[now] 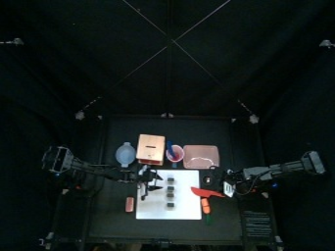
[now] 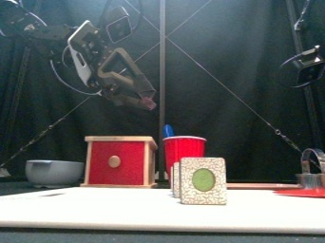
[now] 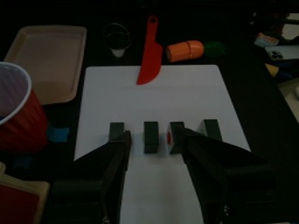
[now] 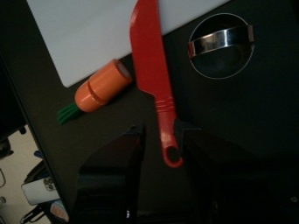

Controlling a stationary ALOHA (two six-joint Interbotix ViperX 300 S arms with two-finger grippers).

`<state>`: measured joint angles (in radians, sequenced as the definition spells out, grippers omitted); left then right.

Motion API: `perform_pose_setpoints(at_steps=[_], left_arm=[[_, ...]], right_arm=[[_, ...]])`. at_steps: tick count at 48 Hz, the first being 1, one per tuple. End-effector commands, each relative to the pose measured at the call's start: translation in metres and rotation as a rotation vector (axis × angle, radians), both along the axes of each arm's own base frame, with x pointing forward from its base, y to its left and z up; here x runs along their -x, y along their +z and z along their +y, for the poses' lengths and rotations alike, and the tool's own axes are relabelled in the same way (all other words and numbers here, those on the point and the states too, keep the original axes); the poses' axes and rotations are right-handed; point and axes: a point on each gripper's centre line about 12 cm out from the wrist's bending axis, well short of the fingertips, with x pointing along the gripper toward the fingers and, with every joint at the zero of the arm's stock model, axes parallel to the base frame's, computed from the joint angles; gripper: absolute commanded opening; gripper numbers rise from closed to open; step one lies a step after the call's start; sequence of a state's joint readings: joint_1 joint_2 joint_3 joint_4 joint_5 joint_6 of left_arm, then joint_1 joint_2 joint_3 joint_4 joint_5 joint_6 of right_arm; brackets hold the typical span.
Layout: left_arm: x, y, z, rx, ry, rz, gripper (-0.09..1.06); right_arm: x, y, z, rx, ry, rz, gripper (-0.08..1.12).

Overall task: Place sushi on board then cut the sushi with the knife then place the pieces on the plate
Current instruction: Place the 4 sushi pieces on the plate

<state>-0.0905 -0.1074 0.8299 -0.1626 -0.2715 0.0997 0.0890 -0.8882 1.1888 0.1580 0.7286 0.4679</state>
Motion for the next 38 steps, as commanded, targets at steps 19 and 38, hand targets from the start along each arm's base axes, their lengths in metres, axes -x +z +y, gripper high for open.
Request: perform_pose_setpoints(at_steps=[19,38], left_arm=[[0.019,-0.016,0.015,0.039,0.078,0.024,0.81],[0.034,-0.033,0.017,0.054,0.102,0.082,0.81]], right_arm=[[-0.095,0.053,-0.021,0.295,0.077,-0.404,0.78],[-0.17,0.03,-0.033,0.369,0.127,-0.396,0.95]])
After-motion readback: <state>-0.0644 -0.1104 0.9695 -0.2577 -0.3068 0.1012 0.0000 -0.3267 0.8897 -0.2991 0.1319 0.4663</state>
